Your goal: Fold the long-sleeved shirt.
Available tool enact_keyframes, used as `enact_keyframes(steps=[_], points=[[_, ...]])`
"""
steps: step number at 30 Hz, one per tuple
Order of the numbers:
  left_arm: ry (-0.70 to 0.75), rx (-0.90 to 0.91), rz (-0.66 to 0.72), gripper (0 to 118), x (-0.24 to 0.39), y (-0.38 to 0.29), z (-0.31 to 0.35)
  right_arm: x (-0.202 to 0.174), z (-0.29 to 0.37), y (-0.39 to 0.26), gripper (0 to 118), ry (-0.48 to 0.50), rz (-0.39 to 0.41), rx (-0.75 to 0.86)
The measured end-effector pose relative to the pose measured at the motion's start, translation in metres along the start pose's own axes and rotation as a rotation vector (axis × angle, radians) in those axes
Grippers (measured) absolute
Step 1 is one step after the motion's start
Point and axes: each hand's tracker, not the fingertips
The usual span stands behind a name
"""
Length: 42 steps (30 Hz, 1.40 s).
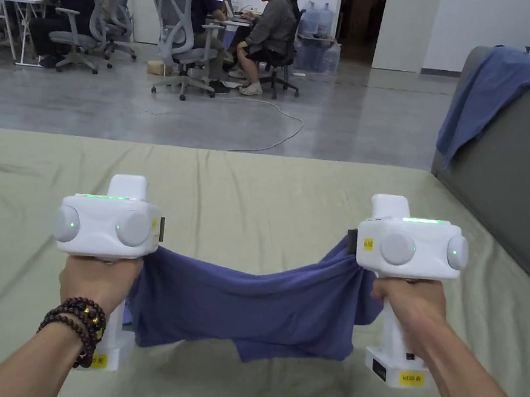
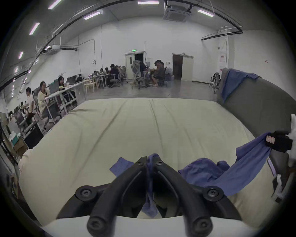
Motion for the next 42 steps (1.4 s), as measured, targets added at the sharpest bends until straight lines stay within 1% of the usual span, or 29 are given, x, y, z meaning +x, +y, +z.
enact_keyframes(steps=[3, 5, 6, 7, 10, 13, 16, 17, 19, 20, 21, 22, 23, 24, 25, 26, 27, 28, 29, 30, 31, 32, 33, 34, 36, 38, 40, 41, 42], points=[[-0.019, 0.066, -0.015, 2, -0.002, 0.0, 0.031, 0.004, 0.031, -0.006, 1, 0.033, -0.015, 0.05], [-0.034, 0.117, -0.015, 2, -0.003, -0.016, 0.059, 0.004, 0.062, -0.02, 1, 0.039, -0.044, 0.073], [-0.034, 0.126, -0.033, 2, -0.005, -0.029, 0.069, 0.006, 0.081, -0.034, 1, 0.059, -0.041, 0.075], [-0.029, 0.123, -0.036, 2, -0.006, -0.043, 0.083, 0.004, 0.095, -0.048, 1, 0.054, -0.04, 0.076], [-0.015, 0.104, 0.008, 2, -0.012, -0.1, 0.124, 0.004, 0.138, -0.109, 1, 0.036, -0.051, 0.055], [-0.026, -0.017, 0.095, 2, -0.019, -0.17, 0.149, 0.001, 0.156, -0.184, 1, -0.014, -0.063, -0.087], [-0.005, -0.232, 0.044, 2, -0.022, -0.234, 0.129, 0.002, 0.145, -0.249, 1, -0.007, -0.054, -0.301], [-0.017, -0.28, 0.047, 2, -0.023, -0.251, 0.121, 0.004, 0.137, -0.266, 1, 0.004, -0.067, -0.357], [-0.037, -0.317, 0.068, 2, -0.022, -0.271, 0.113, 0.005, 0.124, -0.286, 1, 0.004, -0.07, -0.44], [-0.028, -0.311, 0.072, 2, -0.024, -0.276, 0.11, 0.002, 0.121, -0.29, 1, -0.007, -0.041, -0.451], [-0.032, -0.295, 0.077, 3, -0.025, -0.277, 0.112, 0.004, 0.121, -0.29, 1, -0.009, -0.038, -0.442], [-0.04, -0.283, 0.084, 13, -0.027, -0.276, 0.116, 0.006, 0.124, -0.285, 3, -0.006, -0.048, -0.432], [-0.052, -0.276, 0.091, 39, -0.03, -0.272, 0.119, 0.008, 0.133, -0.277, 18, -0.002, -0.071, -0.418], [-0.065, -0.273, 0.098, 91, -0.031, -0.265, 0.122, 0.007, 0.146, -0.266, 59, 0.001, -0.068, -0.404], [-0.074, -0.26, 0.098, 116, -0.033, -0.262, 0.129, 0.009, 0.156, -0.259, 93, 0.006, -0.069, -0.366], [-0.089, -0.224, 0.089, 118, -0.033, -0.257, 0.141, 0.011, 0.167, -0.253, 114, 0.014, -0.086, -0.294], [-0.109, -0.184, 0.086, 118, -0.031, -0.252, 0.148, 0.013, 0.182, -0.249, 118, 0.009, -0.095, -0.211], [-0.091, -0.152, 0.076, 118, -0.03, -0.248, 0.151, 0.015, 0.19, -0.247, 118, -0.002, -0.097, -0.156], [-0.083, -0.156, 0.081, 114, -0.028, -0.245, 0.157, 0.016, 0.193, -0.243, 118, -0.027, -0.098, -0.158], [-0.079, -0.138, 0.095, 81, -0.027, -0.243, 0.163, 0.017, 0.195, -0.239, 105, -0.039, -0.092, -0.185], [-0.105, -0.114, 0.099, 25, -0.026, -0.24, 0.164, 0.019, 0.195, -0.239, 74, -0.043, -0.086, -0.193], [-0.108, -0.115, 0.096, 0, -0.023, -0.238, 0.163, 0.02, 0.194, -0.24, 17, -0.042, -0.076, -0.196], [-0.092, -0.04, 0.066, 0, -0.016, -0.237, 0.166, 0.02, 0.189, -0.24, 0, -0.05, -0.071, -0.213], [-0.109, -0.096, 0.045, 0, -0.02, -0.247, 0.167, 0.021, 0.187, -0.241, 0, -0.058, -0.083, -0.202], [-0.136, -0.102, 0.036, 0, -0.016, -0.246, 0.167, 0.026, 0.181, -0.237, 0, -0.007, -0.08, -0.223], [-0.149, -0.086, 0.031, 0, -0.007, -0.229, 0.162, 0.027, 0.17, -0.227, 2, -0.024, -0.07, -0.21], [-0.158, -0.077, 0.022, 0, -0.002, -0.218, 0.156, 0.033, 0.151, -0.212, 51, -0.028, -0.061, -0.204], [-0.168, -0.071, 0.017, 0, 0.001, -0.211, 0.152, 0.038, 0.136, -0.206, 67, -0.037, -0.072, -0.215], [-0.184, -0.062, 0.014, 0, 0.006, -0.195, 0.147, 0.044, 0.12, -0.202, 68, -0.045, -0.075, -0.246]])
